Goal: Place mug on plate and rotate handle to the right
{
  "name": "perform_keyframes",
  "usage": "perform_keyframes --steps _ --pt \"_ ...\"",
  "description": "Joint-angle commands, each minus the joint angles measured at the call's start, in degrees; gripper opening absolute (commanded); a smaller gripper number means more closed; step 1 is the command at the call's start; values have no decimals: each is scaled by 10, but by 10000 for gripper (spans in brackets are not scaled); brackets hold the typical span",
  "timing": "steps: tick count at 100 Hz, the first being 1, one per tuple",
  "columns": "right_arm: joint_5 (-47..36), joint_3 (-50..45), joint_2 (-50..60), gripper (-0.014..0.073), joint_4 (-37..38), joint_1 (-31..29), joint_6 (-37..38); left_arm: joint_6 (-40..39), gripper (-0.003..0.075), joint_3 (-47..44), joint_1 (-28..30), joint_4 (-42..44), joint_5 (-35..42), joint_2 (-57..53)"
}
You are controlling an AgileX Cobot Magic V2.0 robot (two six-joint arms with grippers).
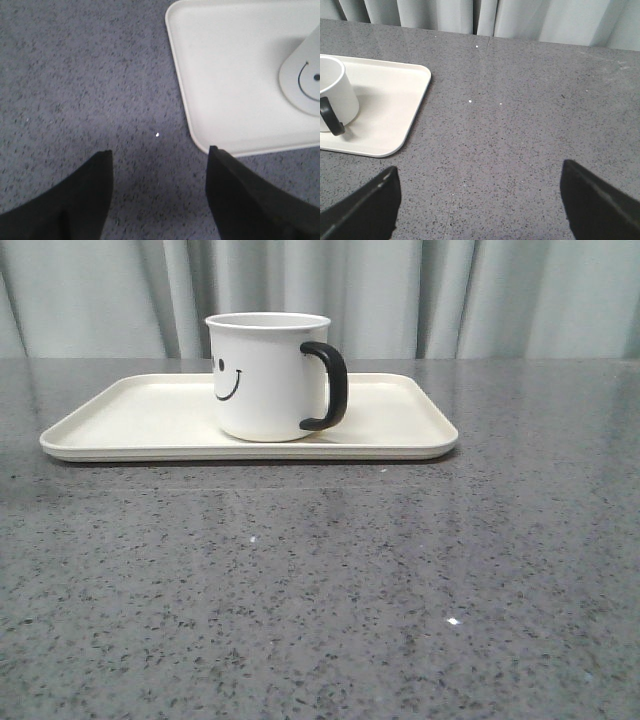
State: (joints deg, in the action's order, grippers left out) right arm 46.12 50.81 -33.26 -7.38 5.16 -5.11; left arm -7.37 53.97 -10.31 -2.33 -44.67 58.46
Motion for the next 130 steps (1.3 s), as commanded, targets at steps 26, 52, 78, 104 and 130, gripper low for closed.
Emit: perform_keyframes --steps 26,52,78,104,130 --pt "-52 18 -6 638 -3 -3 1 -5 398 -115 11 -1 53 -160" --pt "-77 20 -16 638 -66 -3 -6 -5 398 -124 11 -1 58 -172" --pt "-70 45 -104 638 -228 0 -122 -5 398 -124 11 -1 86 -172" --pt "-70 156 -256 638 -239 68 -145 -5 398 -124 11 -1 90 -172" --pt "-101 280 -435 638 -196 180 -122 -5 398 -124 11 -1 90 -172"
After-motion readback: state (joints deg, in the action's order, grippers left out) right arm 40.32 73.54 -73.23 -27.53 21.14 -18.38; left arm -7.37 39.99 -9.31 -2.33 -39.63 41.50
